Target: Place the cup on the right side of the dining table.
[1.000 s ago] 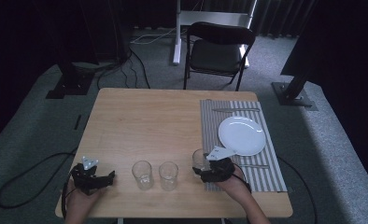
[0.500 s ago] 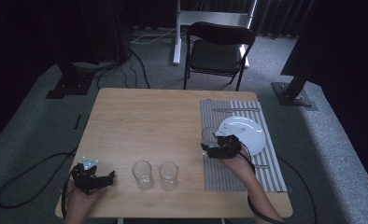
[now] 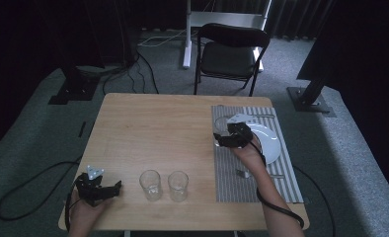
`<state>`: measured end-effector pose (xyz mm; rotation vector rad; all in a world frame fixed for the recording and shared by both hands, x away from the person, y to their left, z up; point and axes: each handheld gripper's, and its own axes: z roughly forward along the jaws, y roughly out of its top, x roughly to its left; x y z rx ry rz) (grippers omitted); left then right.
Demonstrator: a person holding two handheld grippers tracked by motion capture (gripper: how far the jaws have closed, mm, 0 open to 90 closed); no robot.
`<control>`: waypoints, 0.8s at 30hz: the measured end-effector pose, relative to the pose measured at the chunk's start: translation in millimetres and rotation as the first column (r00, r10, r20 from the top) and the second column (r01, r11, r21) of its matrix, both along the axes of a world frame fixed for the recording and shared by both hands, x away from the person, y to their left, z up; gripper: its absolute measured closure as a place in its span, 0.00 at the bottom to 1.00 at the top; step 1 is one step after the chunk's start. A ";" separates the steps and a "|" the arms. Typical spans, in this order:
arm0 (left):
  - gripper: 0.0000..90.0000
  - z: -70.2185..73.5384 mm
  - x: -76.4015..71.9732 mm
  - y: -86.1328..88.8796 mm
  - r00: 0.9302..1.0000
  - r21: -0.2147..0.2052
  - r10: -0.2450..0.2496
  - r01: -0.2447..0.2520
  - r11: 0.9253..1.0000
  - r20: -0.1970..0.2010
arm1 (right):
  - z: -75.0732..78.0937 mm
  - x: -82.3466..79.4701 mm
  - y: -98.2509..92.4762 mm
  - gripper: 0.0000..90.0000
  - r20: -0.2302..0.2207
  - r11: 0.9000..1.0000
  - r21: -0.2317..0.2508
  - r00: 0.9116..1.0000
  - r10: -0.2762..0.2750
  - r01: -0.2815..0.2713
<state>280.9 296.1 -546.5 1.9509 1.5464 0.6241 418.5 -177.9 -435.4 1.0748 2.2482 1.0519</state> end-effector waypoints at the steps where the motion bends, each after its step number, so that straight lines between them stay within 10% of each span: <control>1: 0.00 0.0 0.0 0.0 1.000 0.000 0.000 0.000 1.000 0.000 | 0.4 4.1 -0.4 0.33 -0.005 1.000 0.001 1.000 -0.004 0.004; 24: 0.00 0.0 0.0 0.0 1.000 0.000 0.000 0.000 1.000 0.000 | -24.8 80.3 -2.9 0.33 -0.068 0.981 -0.029 0.979 -0.191 0.190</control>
